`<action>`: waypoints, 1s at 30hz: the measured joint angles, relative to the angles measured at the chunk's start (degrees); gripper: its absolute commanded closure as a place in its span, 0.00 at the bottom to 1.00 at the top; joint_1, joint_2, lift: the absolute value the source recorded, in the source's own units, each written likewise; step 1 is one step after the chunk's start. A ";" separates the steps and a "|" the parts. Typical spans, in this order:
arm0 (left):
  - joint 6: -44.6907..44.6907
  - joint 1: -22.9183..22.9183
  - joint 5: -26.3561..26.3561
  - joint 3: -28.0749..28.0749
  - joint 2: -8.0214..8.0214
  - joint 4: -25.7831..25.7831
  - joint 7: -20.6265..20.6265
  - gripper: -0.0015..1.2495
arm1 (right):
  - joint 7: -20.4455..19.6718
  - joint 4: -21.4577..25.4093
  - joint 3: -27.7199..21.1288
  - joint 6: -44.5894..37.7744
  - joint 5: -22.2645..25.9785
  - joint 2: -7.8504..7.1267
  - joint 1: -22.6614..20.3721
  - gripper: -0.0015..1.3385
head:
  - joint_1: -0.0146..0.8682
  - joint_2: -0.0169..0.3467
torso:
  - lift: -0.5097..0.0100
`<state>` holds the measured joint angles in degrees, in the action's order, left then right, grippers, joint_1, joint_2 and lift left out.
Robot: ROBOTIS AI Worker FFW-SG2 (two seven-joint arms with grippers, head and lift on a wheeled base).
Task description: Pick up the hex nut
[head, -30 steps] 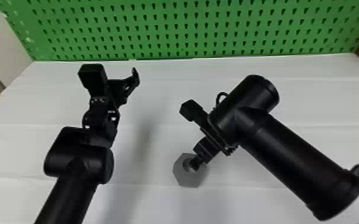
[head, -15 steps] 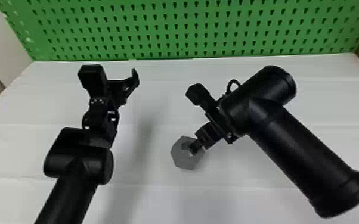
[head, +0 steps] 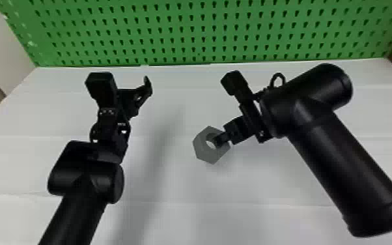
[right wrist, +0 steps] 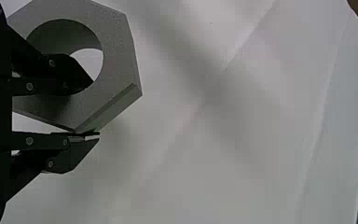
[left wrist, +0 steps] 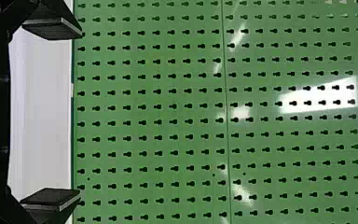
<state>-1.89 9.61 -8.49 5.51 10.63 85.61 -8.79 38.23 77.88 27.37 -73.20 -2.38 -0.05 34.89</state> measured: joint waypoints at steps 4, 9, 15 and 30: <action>-0.03 -0.09 -0.03 0.01 0.00 0.00 0.00 0.07 | -0.06 0.92 -2.62 0.98 -0.69 0.04 -0.79 0.69 | 0.91 0.46 | 0.83; -0.04 -0.19 -0.03 0.03 0.00 0.00 0.00 0.07 | -0.76 1.77 -6.86 2.22 -1.08 0.05 -1.73 0.69 | 0.91 0.46 | 0.83; -0.04 -0.38 -0.05 0.02 0.00 0.01 0.00 0.07 | -3.77 2.64 -11.33 3.16 -0.46 0.05 -2.59 0.69 | 0.91 0.46 | 0.83; -0.09 -0.94 -0.31 -0.13 0.00 0.09 0.00 0.07 | -14.43 7.31 -20.42 8.30 6.87 0.05 -7.75 0.69 | 0.91 0.46 | 0.83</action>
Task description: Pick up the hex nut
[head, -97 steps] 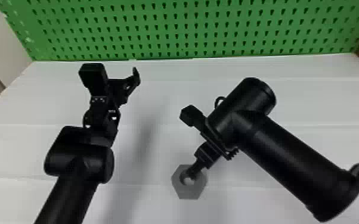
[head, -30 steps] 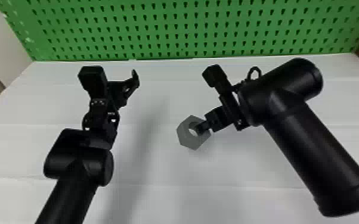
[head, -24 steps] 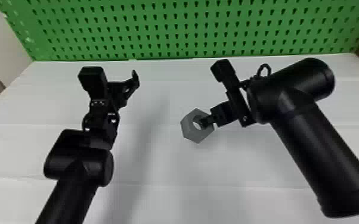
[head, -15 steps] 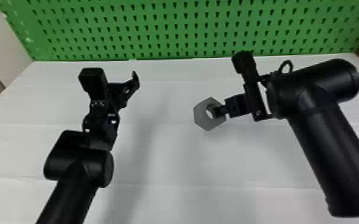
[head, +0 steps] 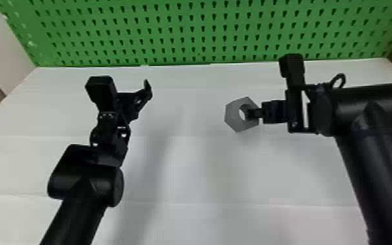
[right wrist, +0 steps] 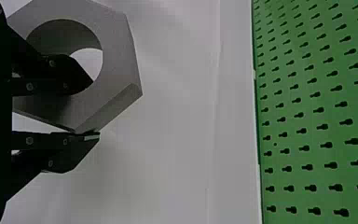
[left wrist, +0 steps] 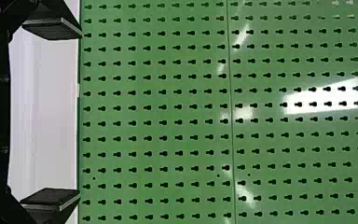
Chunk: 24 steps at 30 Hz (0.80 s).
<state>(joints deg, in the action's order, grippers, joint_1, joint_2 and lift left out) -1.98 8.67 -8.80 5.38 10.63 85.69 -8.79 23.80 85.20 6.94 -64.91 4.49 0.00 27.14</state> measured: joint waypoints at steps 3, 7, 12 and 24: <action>-0.03 -0.05 -0.05 -0.02 0.00 0.00 0.00 0.07 | -2.54 1.75 -0.92 1.54 0.99 0.00 -1.34 0.69 | 0.91 0.46 | 0.83; -0.11 -0.10 -0.08 -0.02 0.00 0.00 0.00 0.07 | -4.44 4.02 -2.04 3.87 1.89 0.00 -3.25 0.69 | 0.91 0.46 | 0.83; -0.26 -0.23 -0.19 0.04 0.00 0.00 0.00 0.07 | -7.01 7.10 -3.94 6.93 2.26 0.00 -5.99 0.69 | 0.91 0.46 | 0.83; -0.41 -0.42 -0.41 0.15 0.00 0.00 -0.02 0.07 | -11.24 11.50 -8.99 15.78 3.38 0.00 -12.44 0.70 | 0.91 0.46 | 0.83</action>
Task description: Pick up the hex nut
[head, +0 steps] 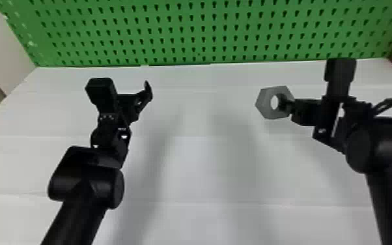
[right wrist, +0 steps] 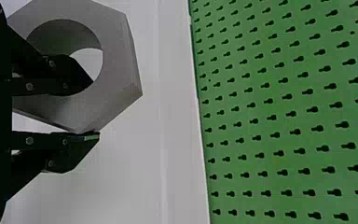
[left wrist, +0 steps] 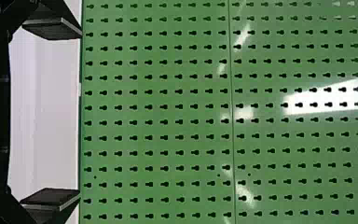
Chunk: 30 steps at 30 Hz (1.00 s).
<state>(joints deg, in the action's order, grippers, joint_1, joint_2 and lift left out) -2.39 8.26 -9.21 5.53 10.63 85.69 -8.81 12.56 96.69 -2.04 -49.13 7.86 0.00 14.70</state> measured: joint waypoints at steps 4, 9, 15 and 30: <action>-0.05 -0.03 -0.11 0.06 0.00 0.00 -0.06 0.07 | -1.05 0.89 -1.01 4.61 0.52 0.00 -2.20 0.70 | 0.91 0.46 | 0.83; -0.18 -0.11 -0.26 0.12 0.00 0.00 -0.25 0.07 | -1.63 1.48 -2.14 10.97 0.88 0.00 -5.17 0.70 | 0.91 0.46 | 0.83; -0.32 -0.17 -0.40 0.26 0.00 0.00 -0.49 0.07 | -1.76 1.57 -3.55 20.01 0.96 0.00 -8.81 0.70 | 0.91 0.46 | 0.83; -0.33 -0.14 -0.45 0.23 -0.05 0.00 -0.68 0.07 | -1.76 0.99 -3.05 36.29 -2.13 0.00 -15.73 0.70 | 0.91 0.46 | 0.83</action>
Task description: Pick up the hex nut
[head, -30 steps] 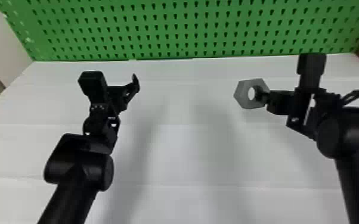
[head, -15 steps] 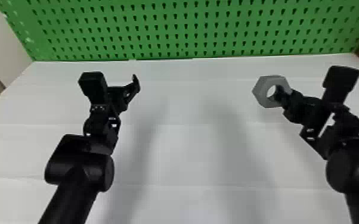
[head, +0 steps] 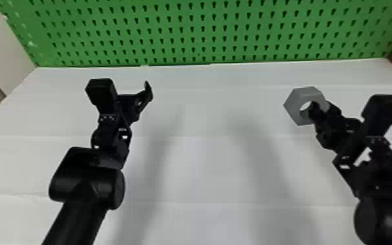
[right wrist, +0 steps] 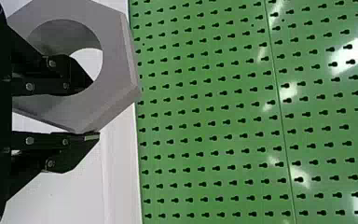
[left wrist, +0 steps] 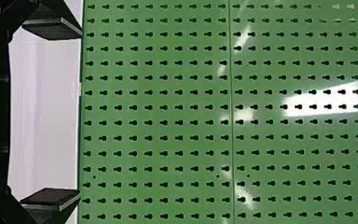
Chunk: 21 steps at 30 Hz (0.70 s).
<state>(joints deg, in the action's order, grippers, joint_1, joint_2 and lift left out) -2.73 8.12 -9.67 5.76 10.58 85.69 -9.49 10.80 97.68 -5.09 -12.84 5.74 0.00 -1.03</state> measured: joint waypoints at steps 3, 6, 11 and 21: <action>0.00 0.00 0.00 0.12 -0.03 0.00 0.00 0.07 | -0.08 -0.33 0.29 1.94 -0.66 0.00 -0.78 0.70 | 0.91 0.46 | 0.83; 0.00 0.03 0.00 0.27 -0.04 0.00 0.00 0.07 | -0.24 -0.62 0.46 3.42 -0.84 0.00 -1.21 0.70 | 0.91 0.46 | 0.83; 0.31 -0.28 -0.29 -0.03 -0.02 0.00 0.00 0.07 | -1.31 -0.81 0.86 5.21 -0.84 0.00 -1.80 0.70 | 0.91 0.46 | 0.83; 1.60 -2.18 -0.66 -1.06 0.02 0.91 0.07 0.07 | -2.14 -1.19 1.88 6.55 -0.82 0.00 -0.84 0.70 | 0.91 0.46 | 0.83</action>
<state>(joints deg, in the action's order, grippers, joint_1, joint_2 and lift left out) -1.12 5.94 -10.33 4.70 10.60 86.61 -9.42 8.66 96.49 -3.22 -6.29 4.92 0.00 -1.87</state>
